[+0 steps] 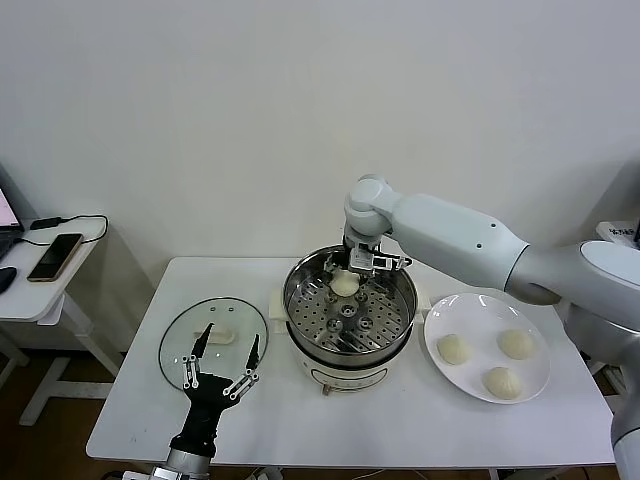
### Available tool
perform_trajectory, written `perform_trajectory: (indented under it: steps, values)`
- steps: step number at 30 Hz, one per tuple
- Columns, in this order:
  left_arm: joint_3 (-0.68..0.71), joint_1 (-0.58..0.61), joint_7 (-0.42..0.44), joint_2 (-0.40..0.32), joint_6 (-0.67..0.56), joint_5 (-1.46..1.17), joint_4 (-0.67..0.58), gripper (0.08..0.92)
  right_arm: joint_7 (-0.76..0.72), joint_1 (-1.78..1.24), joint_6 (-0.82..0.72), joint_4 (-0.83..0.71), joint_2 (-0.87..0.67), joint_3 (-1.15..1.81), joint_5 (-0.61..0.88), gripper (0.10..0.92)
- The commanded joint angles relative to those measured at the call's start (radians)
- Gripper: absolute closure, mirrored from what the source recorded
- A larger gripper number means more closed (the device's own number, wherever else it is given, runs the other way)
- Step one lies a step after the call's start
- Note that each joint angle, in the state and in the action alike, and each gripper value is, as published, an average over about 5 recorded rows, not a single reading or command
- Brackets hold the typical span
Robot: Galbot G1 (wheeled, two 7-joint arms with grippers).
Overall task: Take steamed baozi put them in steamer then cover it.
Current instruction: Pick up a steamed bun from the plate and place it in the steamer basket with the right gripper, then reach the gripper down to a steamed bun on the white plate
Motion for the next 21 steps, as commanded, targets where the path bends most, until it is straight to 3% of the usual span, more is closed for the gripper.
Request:
perform_trajectory:
  steps: [1,7,13,21]
  values:
    - [0.0,-0.001,-0.001,0.001,0.003,0.0,0.002,0.177,-0.026,0.013,-0.031,0.044,-0.053,0.032,0.075,0.205]
    - [0.002,-0.002,0.0,-0.001,0.008,0.003,-0.001,0.177,-0.152,0.148,-0.261,0.134,-0.245,0.031,0.414,0.203]
    - [0.012,-0.001,-0.01,-0.001,0.043,0.042,-0.013,0.177,-0.176,0.339,-0.567,0.092,-0.441,-0.165,0.754,0.203]
    - [0.028,-0.007,-0.008,-0.001,0.041,0.053,-0.01,0.177,-0.116,0.292,-0.683,0.076,-0.587,-0.384,0.911,0.203]
